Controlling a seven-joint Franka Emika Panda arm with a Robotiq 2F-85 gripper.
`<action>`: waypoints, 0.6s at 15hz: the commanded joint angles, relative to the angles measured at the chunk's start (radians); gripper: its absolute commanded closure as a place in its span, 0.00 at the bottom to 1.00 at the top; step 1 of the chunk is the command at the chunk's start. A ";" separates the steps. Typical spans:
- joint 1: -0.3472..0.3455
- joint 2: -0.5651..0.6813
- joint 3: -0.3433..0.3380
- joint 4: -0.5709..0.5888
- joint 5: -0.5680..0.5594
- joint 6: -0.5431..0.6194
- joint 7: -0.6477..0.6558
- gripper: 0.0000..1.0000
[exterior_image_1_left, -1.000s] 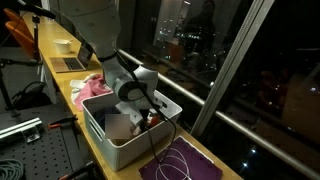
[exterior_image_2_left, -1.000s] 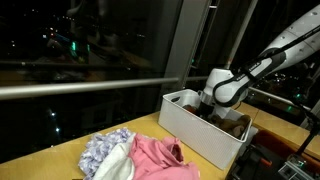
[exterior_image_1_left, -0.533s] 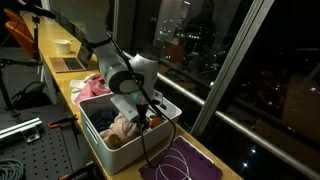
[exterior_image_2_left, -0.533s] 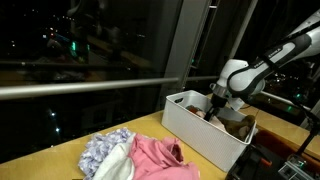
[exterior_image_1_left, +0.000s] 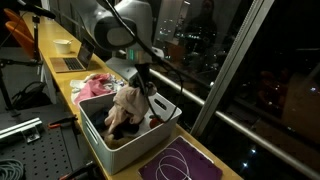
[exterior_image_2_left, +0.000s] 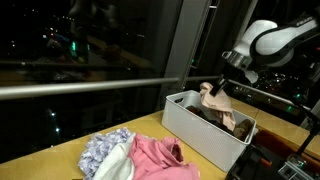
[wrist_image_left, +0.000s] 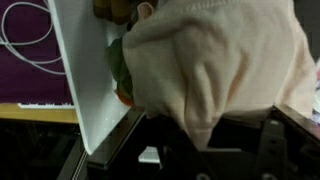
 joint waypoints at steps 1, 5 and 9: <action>0.045 -0.192 -0.017 -0.003 -0.021 -0.097 -0.019 1.00; 0.114 -0.328 0.004 0.075 -0.038 -0.196 -0.004 1.00; 0.214 -0.327 0.098 0.200 -0.107 -0.279 0.071 1.00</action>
